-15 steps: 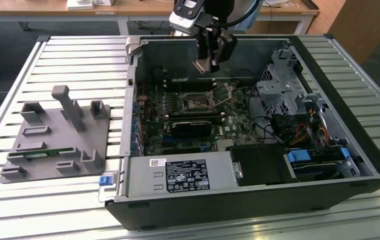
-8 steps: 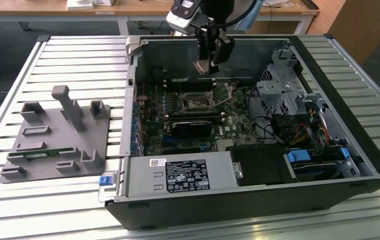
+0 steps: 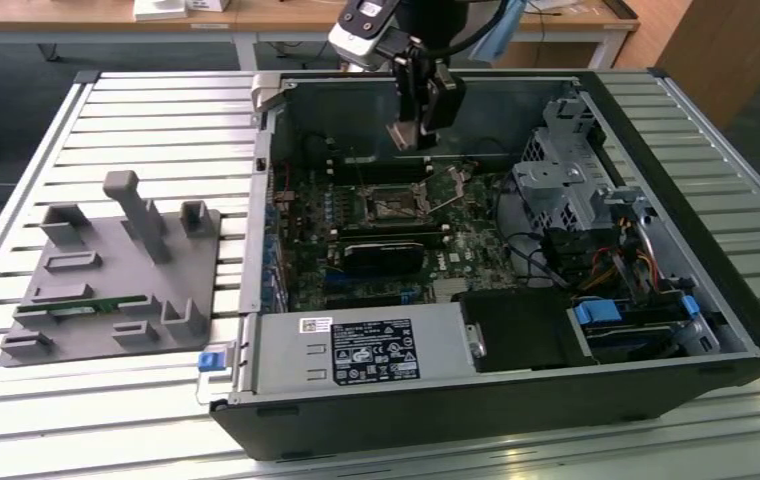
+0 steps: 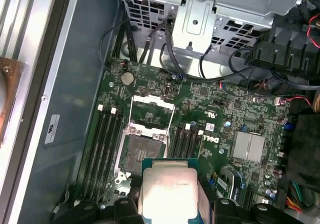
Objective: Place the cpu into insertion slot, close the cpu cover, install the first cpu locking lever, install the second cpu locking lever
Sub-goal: 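Place the cpu into insertion slot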
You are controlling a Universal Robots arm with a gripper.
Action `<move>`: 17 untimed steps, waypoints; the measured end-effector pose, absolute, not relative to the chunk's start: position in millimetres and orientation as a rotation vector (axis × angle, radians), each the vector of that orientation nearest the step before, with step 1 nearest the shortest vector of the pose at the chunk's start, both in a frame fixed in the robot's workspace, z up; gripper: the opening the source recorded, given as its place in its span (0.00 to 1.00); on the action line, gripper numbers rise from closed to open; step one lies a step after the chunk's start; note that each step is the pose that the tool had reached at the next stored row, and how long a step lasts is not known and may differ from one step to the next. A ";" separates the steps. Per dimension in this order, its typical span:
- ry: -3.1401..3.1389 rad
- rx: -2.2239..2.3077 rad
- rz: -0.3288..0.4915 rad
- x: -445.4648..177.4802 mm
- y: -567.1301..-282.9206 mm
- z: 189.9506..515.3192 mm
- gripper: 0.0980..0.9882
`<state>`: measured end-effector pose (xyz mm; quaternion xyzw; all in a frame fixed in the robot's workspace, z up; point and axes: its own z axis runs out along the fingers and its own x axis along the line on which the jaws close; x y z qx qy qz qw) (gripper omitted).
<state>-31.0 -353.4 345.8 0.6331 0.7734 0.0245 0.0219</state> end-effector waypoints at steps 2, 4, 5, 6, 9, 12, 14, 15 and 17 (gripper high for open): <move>2.396 1.962 0.076 -31.0 -353.4 344.8 0.48; 2.396 1.962 0.076 -31.0 -353.4 343.6 0.48; 2.396 1.962 0.076 -31.0 -353.4 343.0 0.48; 2.396 1.962 0.076 -31.0 -353.4 342.4 0.48; 2.396 1.962 0.076 -31.0 -353.4 340.8 0.48; 2.396 1.962 0.076 -31.0 -353.4 338.9 0.48; 2.396 1.962 0.076 -31.0 -353.4 337.5 0.48; 2.396 1.962 0.076 -31.0 -353.4 336.9 0.48; 2.396 1.962 0.076 -31.0 -353.4 335.4 0.48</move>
